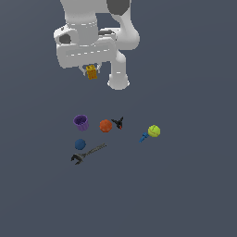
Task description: Pick up a designated object from a clutter of objects.
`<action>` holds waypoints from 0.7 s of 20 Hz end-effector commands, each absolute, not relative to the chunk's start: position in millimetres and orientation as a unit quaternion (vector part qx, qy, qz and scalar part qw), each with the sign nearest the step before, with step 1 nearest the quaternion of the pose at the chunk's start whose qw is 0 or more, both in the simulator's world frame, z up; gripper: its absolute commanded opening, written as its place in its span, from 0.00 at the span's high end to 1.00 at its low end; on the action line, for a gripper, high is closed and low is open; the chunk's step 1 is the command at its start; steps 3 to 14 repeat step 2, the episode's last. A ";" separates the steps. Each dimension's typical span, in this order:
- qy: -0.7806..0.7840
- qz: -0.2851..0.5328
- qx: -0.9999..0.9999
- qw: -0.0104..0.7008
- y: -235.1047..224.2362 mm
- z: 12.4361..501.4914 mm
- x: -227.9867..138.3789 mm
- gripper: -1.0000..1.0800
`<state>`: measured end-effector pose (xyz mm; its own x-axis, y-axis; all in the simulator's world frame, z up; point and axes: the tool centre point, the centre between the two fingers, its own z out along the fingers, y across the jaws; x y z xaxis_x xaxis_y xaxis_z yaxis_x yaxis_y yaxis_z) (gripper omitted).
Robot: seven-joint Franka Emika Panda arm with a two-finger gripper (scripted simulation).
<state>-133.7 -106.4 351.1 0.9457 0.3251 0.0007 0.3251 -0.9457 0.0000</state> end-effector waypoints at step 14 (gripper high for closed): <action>-0.165 0.000 -0.986 0.000 -107.4 354.6 -134.8 1.00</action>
